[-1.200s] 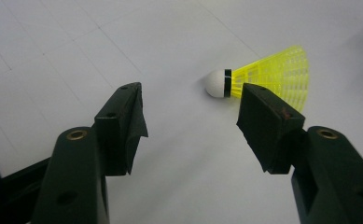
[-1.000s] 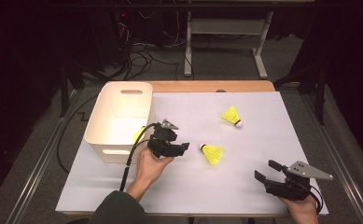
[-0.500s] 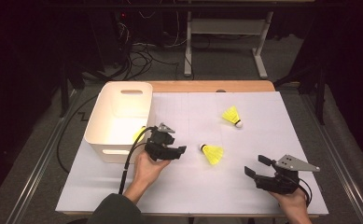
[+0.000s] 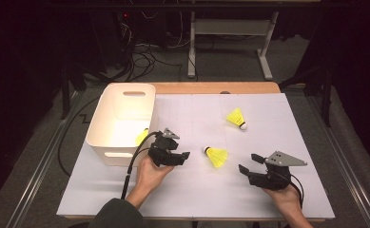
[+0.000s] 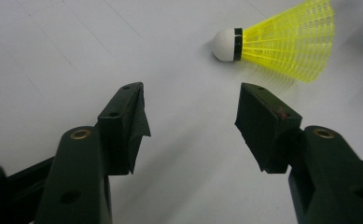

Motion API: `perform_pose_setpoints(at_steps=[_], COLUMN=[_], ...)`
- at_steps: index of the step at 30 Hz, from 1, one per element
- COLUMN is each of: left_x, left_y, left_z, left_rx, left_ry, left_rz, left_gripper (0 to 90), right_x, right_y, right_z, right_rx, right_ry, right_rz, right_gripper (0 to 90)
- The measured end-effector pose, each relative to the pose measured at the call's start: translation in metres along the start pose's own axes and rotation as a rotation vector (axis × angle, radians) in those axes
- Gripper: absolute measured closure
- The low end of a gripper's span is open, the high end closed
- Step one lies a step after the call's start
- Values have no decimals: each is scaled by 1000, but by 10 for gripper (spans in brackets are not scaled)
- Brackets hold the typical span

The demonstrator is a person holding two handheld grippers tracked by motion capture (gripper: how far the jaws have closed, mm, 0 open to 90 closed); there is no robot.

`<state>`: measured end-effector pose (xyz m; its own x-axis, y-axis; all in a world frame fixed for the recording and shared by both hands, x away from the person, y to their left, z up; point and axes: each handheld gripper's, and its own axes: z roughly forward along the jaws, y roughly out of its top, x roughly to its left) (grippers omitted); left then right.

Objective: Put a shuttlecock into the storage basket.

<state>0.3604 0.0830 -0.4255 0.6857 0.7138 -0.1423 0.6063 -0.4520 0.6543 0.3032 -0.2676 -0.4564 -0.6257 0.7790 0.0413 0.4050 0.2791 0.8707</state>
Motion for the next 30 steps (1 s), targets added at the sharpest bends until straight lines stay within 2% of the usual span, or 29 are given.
perform_pose_setpoints(at_steps=[13,20,25,26,30], left_x=[4,3,4,4,4], left_y=[-6,-7,-8,-8,-8], left_z=[3,3,3,3,2], left_rx=[15,19,13,14,18], left_ry=[-12,0,5,6,9], left_rz=[-9,2,4,5,11], left_gripper=[429,427,426,426,426], right_x=[-2,-1,0,-1,0], right_y=[10,16,21,22,26], right_z=[16,29,38,40,47], right_rx=[46,125,165,167,187], right_ry=[16,45,64,91,101], right_rz=[36,51,43,36,34], right_gripper=[421,475,512,520,548])
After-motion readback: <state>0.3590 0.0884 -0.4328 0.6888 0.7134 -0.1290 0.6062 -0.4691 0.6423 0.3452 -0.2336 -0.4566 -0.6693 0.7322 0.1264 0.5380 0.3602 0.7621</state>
